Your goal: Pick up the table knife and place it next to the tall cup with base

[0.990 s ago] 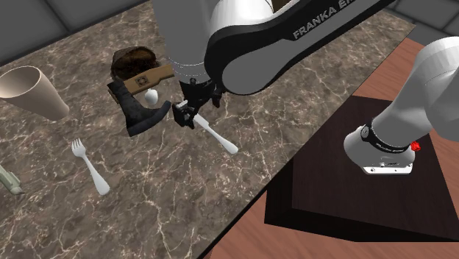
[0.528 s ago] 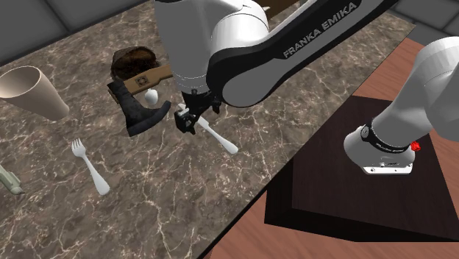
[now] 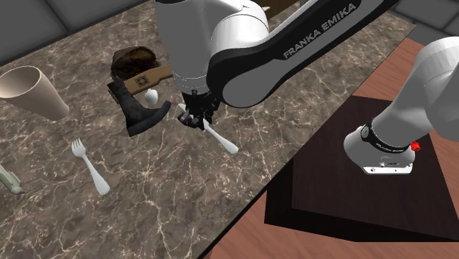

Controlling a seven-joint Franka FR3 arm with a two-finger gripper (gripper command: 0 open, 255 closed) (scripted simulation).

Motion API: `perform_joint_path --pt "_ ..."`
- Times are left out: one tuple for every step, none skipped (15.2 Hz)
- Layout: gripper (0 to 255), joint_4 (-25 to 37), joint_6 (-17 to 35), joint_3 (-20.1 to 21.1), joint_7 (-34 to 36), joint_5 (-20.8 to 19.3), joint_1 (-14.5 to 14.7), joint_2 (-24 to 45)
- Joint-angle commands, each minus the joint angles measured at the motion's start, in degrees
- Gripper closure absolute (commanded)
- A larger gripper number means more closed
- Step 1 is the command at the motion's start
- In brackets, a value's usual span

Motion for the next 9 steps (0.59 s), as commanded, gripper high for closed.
perform_joint_path --pt "255 0.0 0.0 0.0 0.0 0.0 0.0 0.0" --pt "255 0.0 0.0 0.0 0.0 0.0 0.0 0.0" --pt "255 0.0 0.0 0.0 0.0 0.0 0.0 0.0" --pt "255 0.0 0.0 0.0 0.0 0.0 0.0 0.0" --pt "255 0.0 0.0 0.0 0.0 0.0 0.0 0.0" --pt "255 0.0 0.0 0.0 0.0 0.0 0.0 0.0" --pt "255 0.0 0.0 0.0 0.0 0.0 0.0 0.0" --pt "255 0.3 -0.7 0.0 -0.1 0.1 0.0 -0.5" --pt "255 0.5 -1.4 0.0 -0.2 0.3 0.0 -0.9"
